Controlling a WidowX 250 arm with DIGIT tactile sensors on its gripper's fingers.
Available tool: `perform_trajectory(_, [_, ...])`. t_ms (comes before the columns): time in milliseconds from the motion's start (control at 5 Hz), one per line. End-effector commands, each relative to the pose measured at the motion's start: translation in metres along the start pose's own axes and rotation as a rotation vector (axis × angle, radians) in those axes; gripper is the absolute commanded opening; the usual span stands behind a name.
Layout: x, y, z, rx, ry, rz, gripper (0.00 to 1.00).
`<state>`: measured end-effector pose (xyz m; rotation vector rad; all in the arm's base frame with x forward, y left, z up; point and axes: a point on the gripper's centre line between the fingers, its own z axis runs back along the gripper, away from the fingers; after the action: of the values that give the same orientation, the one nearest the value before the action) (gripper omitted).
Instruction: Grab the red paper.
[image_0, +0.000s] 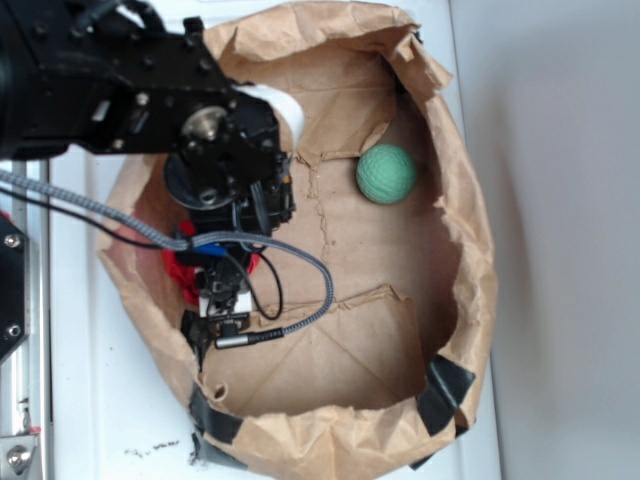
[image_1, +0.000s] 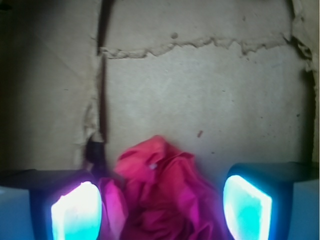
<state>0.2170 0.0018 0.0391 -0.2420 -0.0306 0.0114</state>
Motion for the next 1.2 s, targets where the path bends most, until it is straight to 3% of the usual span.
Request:
perform_trajectory(0, [-0.017,0.000,-0.029,0.075,0.048,-0.059,0.86])
perform_trajectory(200, [-0.015,-0.002,-0.027,0.116,0.013,-0.033,0.00])
perform_trajectory(400, [-0.017,-0.003,-0.029,0.126,-0.026,-0.028,0.00])
perform_trajectory(600, [-0.013,-0.005,-0.017,0.096,-0.068,-0.038,0.00])
perform_trajectory(1000, [0.004,-0.018,0.061,-0.005,-0.235,-0.075,0.00])
